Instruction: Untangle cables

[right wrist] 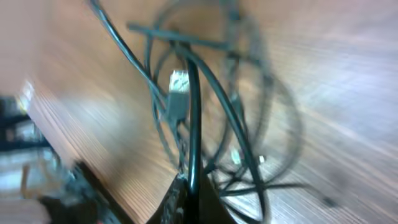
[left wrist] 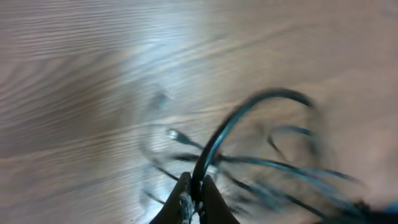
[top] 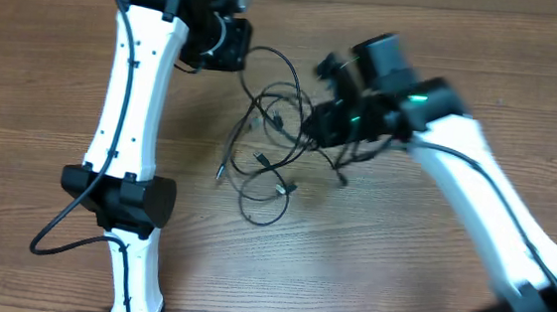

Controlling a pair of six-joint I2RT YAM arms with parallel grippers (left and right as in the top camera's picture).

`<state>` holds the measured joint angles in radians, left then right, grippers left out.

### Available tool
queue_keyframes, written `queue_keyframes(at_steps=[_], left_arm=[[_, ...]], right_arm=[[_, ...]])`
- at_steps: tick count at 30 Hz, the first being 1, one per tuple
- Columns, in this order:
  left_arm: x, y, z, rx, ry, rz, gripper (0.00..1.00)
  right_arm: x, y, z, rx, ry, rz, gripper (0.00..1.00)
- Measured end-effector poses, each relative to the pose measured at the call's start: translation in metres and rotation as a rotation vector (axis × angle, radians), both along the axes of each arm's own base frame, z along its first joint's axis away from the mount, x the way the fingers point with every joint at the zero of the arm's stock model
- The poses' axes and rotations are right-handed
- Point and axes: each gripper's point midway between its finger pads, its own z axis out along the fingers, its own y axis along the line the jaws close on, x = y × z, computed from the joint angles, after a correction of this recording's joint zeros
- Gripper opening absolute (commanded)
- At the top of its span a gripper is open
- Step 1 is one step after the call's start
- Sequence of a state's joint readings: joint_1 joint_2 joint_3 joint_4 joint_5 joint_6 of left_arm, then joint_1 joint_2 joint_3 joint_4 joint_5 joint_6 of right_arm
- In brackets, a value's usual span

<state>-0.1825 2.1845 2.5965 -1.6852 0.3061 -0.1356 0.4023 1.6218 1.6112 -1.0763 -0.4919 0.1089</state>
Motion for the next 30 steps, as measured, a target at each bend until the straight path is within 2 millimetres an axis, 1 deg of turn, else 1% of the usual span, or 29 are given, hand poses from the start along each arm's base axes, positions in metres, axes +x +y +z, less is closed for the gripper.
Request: queue_keyframes(at_steps=[1, 2, 3, 4, 5, 6, 7, 9, 10, 12, 13, 14, 15, 16, 17, 18, 19, 21, 22, 23, 24, 25, 26, 27, 29, 30], left_arm=[[0.004, 0.014, -0.001, 0.009, 0.004, 0.043, 0.04], [0.006, 0.025, -0.001, 0.013, 0.007, 0.076, 0.04], [0.01, 0.043, -0.001, 0.018, 0.01, 0.123, 0.04], [0.012, 0.053, -0.002, 0.031, 0.007, 0.149, 0.04], [0.015, 0.069, -0.003, 0.051, 0.004, 0.182, 0.04], [0.016, 0.081, -0.003, 0.068, 0.004, 0.212, 0.04], [0.017, 0.094, -0.004, 0.082, 0.005, 0.246, 0.04], [0.018, 0.104, -0.005, 0.103, 0.003, 0.266, 0.04], [0.018, 0.105, -0.005, 0.109, 0.002, 0.268, 0.04], [0.018, 0.102, -0.005, 0.109, -0.002, 0.245, 0.04], [0.018, 0.099, -0.004, 0.105, -0.006, 0.224, 0.04], [0.017, 0.092, -0.004, 0.094, -0.012, 0.188, 0.04], [0.016, 0.083, -0.003, 0.079, -0.019, 0.143, 0.04], [0.016, 0.072, -0.002, 0.061, -0.031, 0.093, 0.04], [0.016, 0.059, 0.001, 0.039, -0.049, 0.038, 0.04], [0.015, 0.044, 0.004, 0.012, -0.065, -0.018, 0.04], [0.014, 0.034, 0.008, -0.011, -0.081, -0.057, 0.04], [0.013, 0.014, 0.02, -0.062, -0.127, -0.128, 0.04], [0.013, 0.001, 0.03, -0.096, -0.165, -0.164, 0.04], [0.012, -0.011, 0.046, -0.141, -0.212, -0.195, 0.04], [0.01, -0.018, 0.062, -0.183, -0.254, -0.21, 0.04], [0.009, -0.022, 0.075, -0.215, -0.288, -0.216, 0.04], [0.006, -0.025, 0.089, -0.249, -0.314, -0.214, 0.04], [0.001, -0.028, 0.103, -0.283, -0.338, -0.214, 0.04], [-0.012, -0.031, 0.113, -0.322, -0.322, -0.202, 0.04], [-0.022, -0.032, 0.118, -0.342, -0.303, -0.196, 0.04]], right_arm=[[-0.002, -0.018, 0.036, 0.038, -0.051, -0.063, 0.04], [-0.004, -0.029, 0.053, 0.056, -0.077, -0.098, 0.04], [-0.01, -0.05, 0.083, 0.089, -0.122, -0.167, 0.04], [-0.015, -0.068, 0.1, 0.106, -0.146, -0.226, 0.04], [-0.017, -0.083, 0.11, 0.113, -0.16, -0.273, 0.04], [-0.019, -0.102, 0.118, 0.123, -0.168, -0.341, 0.04], [-0.019, -0.114, 0.121, 0.127, -0.167, -0.383, 0.04], [-0.018, -0.132, 0.119, 0.135, -0.139, -0.45, 0.04], [-0.015, -0.142, 0.117, 0.14, -0.123, -0.489, 0.04], [-0.011, -0.151, 0.117, 0.147, -0.116, -0.519, 0.05], [-0.01, -0.151, 0.116, 0.152, -0.108, -0.524, 0.15], [-0.01, -0.149, 0.115, 0.158, -0.1, -0.517, 0.31], [-0.01, -0.145, 0.114, 0.16, -0.091, -0.508, 0.42], [-0.008, -0.141, 0.111, 0.16, -0.079, -0.496, 0.52], [-0.007, -0.139, 0.108, 0.158, -0.07, -0.485, 0.57], [-0.005, -0.132, 0.103, 0.161, -0.045, -0.472, 0.64], [-0.003, -0.128, 0.099, 0.159, -0.032, -0.46, 0.68], [0.001, -0.119, 0.09, 0.152, -0.003, -0.433, 0.71], [0.005, -0.109, 0.081, 0.147, 0.027, -0.406, 0.73], [0.006, -0.102, 0.074, 0.143, 0.049, -0.388, 0.74], [0.009, -0.094, 0.066, 0.135, 0.069, -0.362, 0.74], [0.011, -0.087, 0.06, 0.128, 0.078, -0.337, 0.74], [0.014, -0.074, 0.051, 0.115, 0.085, -0.292, 0.74], [0.016, -0.068, 0.047, 0.111, 0.086, -0.267, 0.74], [0.021, -0.051, 0.036, 0.1, 0.079, -0.196, 0.74], [0.022, -0.043, 0.029, 0.093, 0.082, -0.162, 0.74]])
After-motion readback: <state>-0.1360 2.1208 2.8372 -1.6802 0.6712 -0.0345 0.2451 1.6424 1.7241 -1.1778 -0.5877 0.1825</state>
